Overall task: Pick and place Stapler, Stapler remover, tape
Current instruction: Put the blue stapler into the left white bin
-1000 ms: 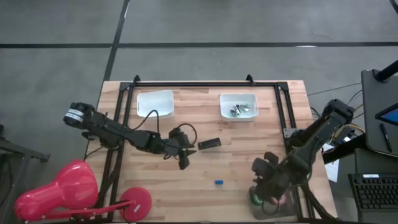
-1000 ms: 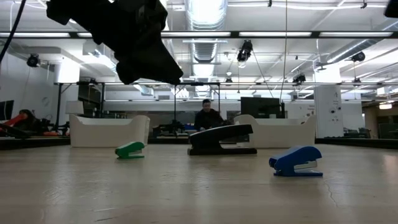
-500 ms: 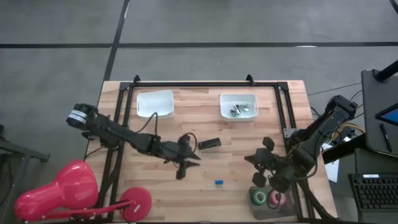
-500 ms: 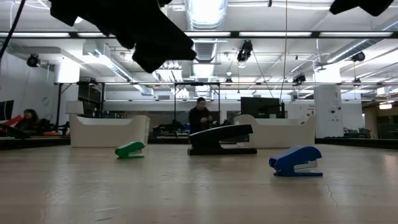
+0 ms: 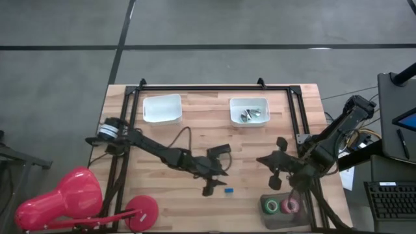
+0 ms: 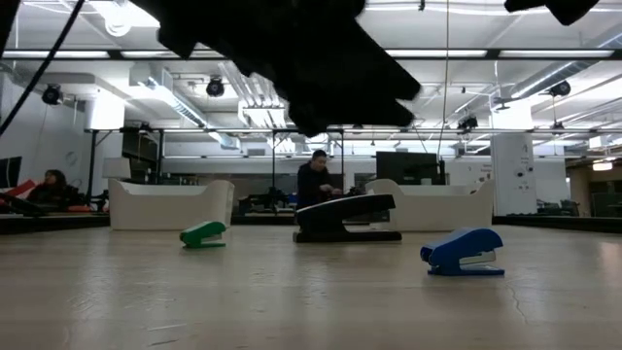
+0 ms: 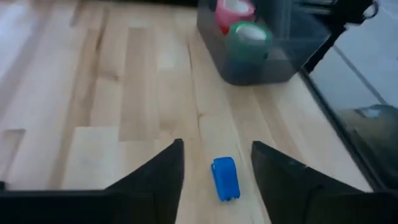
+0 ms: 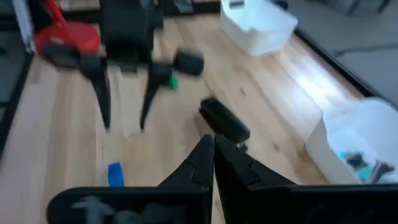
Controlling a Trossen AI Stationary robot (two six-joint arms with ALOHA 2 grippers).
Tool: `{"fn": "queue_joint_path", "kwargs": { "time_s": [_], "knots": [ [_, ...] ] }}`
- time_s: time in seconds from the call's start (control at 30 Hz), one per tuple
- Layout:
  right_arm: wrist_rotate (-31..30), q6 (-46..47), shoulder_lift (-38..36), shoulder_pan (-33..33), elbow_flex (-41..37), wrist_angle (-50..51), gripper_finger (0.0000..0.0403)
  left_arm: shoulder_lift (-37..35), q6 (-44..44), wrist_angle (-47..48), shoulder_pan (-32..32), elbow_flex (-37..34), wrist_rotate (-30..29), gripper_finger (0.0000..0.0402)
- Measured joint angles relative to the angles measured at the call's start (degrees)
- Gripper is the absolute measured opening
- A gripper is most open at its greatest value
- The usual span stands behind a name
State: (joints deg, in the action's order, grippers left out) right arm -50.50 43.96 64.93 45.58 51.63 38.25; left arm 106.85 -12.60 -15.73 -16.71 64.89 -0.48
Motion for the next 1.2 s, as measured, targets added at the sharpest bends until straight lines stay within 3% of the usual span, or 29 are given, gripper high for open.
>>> {"fn": "queue_joint_path", "kwargs": {
  "time_s": [0.2,0.37,0.53,0.9,1.2],
  "knots": [
    [-0.7,-7.0,-9.9,0.0,-7.8,-10.2,0.0008,7.1,-0.8,8.8,-1.0,7.9,0.3,0.0212],
    [-2.5,-9.4,-17.1,0.0,-13.0,-11.6,0.0008,10.7,-0.7,9.2,-2.6,11.1,-0.1,0.0214],
    [-2.7,-11.5,-23.1,-0.1,-16.2,-11.6,0.0008,11.9,-0.5,9.4,-3.0,12.1,-4.2,0.0214],
    [-3.7,-20.9,-31.9,-0.1,-19.1,-11.5,0.0008,12.0,-1.2,10.0,-4.1,11.7,-4.3,0.0214],
    [1.2,-26.2,-41.4,-0.2,-21.9,-11.7,0.0008,13.8,-1.2,9.0,-4.5,11.9,-5.5,0.0214]
  ]
}}
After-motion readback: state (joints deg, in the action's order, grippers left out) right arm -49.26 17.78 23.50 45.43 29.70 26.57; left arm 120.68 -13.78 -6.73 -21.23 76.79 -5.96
